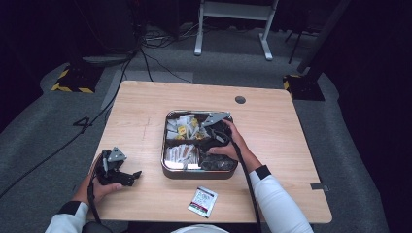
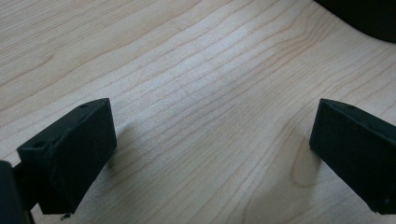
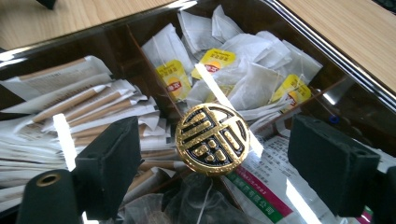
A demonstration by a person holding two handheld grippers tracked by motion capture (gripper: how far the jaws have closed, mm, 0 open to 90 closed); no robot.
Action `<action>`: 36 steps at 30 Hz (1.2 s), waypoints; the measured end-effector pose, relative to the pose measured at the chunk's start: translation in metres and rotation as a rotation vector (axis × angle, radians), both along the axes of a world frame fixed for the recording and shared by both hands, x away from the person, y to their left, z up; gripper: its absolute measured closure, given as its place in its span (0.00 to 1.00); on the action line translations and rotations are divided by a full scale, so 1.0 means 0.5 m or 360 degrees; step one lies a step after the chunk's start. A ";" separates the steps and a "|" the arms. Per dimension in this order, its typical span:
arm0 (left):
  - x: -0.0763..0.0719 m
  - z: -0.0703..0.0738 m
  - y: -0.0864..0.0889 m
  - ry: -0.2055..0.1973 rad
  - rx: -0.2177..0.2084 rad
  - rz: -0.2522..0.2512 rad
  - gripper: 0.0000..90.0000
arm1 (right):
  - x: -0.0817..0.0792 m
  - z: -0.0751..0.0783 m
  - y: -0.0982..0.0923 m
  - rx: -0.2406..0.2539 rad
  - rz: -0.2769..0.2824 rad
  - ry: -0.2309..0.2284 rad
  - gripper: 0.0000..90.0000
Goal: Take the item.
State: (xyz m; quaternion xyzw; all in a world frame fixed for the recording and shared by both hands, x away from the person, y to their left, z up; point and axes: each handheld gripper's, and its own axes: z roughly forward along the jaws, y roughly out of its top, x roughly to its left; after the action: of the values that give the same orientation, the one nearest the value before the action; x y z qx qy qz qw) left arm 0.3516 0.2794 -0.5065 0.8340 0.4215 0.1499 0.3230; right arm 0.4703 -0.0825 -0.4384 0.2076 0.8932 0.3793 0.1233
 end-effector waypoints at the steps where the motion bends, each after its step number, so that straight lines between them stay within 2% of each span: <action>1: 0.000 0.000 0.000 0.0002 0.0000 0.0000 0.01 | -0.001 0.000 0.001 -0.0010 -0.0001 -0.0010 0.20; 9: 0.000 0.000 0.000 0.0002 -0.0001 0.0001 0.01 | -0.010 0.004 0.001 -0.0075 0.0020 -0.0046 0.21; 13: 0.000 0.000 0.000 0.0000 0.0000 0.0000 0.01 | -0.012 0.011 -0.006 -0.0051 0.0024 -0.0039 0.22; 19: 0.000 0.000 0.000 0.0001 0.0002 -0.0002 0.01 | -0.017 0.020 -0.017 -0.0071 0.0020 -0.0051 0.23; 25: 0.000 0.000 0.000 -0.0001 0.0001 -0.0004 0.01 | -0.023 0.033 -0.037 -0.0056 -0.0025 -0.0091 0.23; 36: 0.000 0.000 0.000 -0.0001 0.0002 -0.0003 0.01 | -0.043 0.055 -0.078 -0.0109 -0.0080 -0.0164 0.22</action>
State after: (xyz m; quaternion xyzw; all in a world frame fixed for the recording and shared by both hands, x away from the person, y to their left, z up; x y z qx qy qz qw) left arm 0.3516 0.2797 -0.5065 0.8346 0.4204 0.1501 0.3228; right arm 0.4486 -0.1215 -0.4111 0.2059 0.8926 0.3556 0.1857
